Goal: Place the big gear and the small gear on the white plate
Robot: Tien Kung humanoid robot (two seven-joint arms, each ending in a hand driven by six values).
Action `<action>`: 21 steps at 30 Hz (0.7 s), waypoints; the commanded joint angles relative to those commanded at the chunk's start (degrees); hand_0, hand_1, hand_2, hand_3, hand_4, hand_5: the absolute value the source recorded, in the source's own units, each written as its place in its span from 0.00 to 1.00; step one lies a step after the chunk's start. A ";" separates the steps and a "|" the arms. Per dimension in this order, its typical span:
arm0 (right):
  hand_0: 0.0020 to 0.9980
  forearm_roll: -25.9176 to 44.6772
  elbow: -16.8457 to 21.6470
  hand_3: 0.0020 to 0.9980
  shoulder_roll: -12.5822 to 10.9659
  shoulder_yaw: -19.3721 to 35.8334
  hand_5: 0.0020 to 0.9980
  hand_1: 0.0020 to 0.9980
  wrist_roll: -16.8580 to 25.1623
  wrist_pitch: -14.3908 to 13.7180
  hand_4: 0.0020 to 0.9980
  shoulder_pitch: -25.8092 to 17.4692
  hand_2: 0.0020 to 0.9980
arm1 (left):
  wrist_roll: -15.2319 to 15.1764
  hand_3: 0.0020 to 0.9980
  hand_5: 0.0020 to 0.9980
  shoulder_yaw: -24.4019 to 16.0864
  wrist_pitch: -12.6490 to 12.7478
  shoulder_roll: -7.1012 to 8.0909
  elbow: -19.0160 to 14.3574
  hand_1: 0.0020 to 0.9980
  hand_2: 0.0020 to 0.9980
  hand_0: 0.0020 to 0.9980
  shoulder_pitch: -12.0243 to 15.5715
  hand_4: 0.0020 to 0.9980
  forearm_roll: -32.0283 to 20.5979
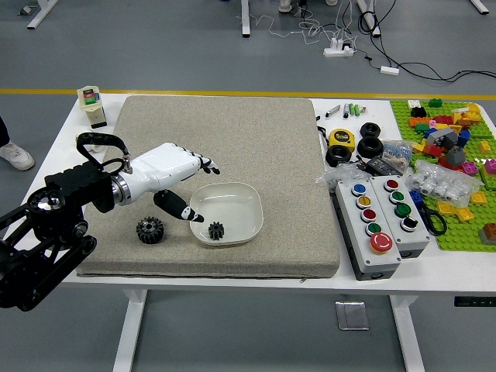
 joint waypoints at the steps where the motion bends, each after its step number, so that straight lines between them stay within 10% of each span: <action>1: 0.77 0.01 0.00 0.79 0.01 0.03 0.80 0.81 0.01 0.00 0.95 -0.01 0.84 | -0.02 0.79 0.41 -0.72 -0.38 0.31 -0.31 0.67 0.74 0.53 0.29 1.00 0.29; 12: 0.77 0.03 -0.10 0.80 0.05 0.30 0.80 0.81 0.02 0.03 0.95 -0.09 0.84 | -0.51 0.68 0.22 -1.91 -6.01 5.83 -2.25 0.64 0.66 0.52 5.39 0.95 0.83; 21: 0.77 -0.06 -0.12 0.80 0.03 0.20 0.80 0.81 0.01 0.01 0.95 0.00 0.84 | -0.49 0.67 0.19 -1.12 -6.72 6.02 -1.63 0.62 0.63 0.50 6.67 0.92 0.83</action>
